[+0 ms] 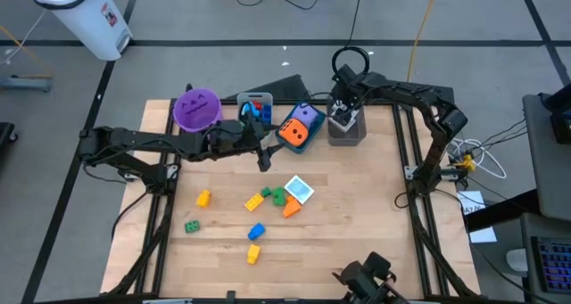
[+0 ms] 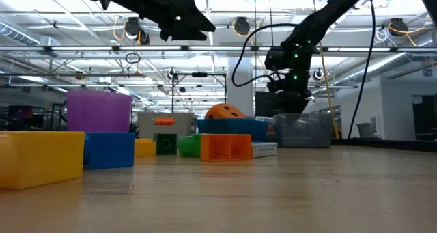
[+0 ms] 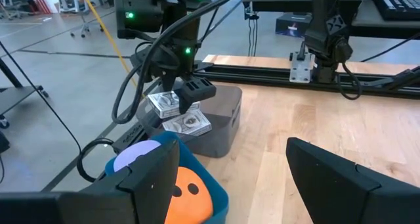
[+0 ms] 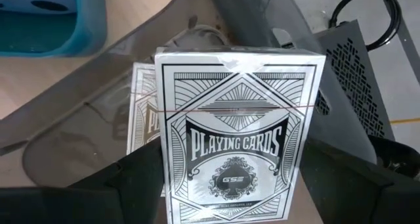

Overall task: Pick & Place Toys
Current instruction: Put the black and white deck of cards into the black bin

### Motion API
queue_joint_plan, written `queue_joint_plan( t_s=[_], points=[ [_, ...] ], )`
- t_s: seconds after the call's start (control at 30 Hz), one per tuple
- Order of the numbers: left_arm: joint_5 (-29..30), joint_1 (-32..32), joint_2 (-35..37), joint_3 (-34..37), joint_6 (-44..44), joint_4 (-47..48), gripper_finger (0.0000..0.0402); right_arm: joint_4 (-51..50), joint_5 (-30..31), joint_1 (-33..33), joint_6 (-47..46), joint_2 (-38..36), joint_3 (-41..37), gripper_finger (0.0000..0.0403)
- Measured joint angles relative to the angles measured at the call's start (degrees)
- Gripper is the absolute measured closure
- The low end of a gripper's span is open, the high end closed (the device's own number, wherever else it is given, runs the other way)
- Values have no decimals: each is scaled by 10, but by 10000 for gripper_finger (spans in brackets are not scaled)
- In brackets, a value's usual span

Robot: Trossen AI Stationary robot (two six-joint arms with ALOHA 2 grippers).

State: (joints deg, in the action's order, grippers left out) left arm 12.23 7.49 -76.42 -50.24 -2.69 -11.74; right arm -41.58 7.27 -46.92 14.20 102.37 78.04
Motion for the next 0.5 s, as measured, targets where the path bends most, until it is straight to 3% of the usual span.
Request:
queue_joint_plan(
  t_s=[0.5],
  points=[
    [0,0,0,0,1,0,112,-15,-30,-3,1,0,0,101]
  ],
)
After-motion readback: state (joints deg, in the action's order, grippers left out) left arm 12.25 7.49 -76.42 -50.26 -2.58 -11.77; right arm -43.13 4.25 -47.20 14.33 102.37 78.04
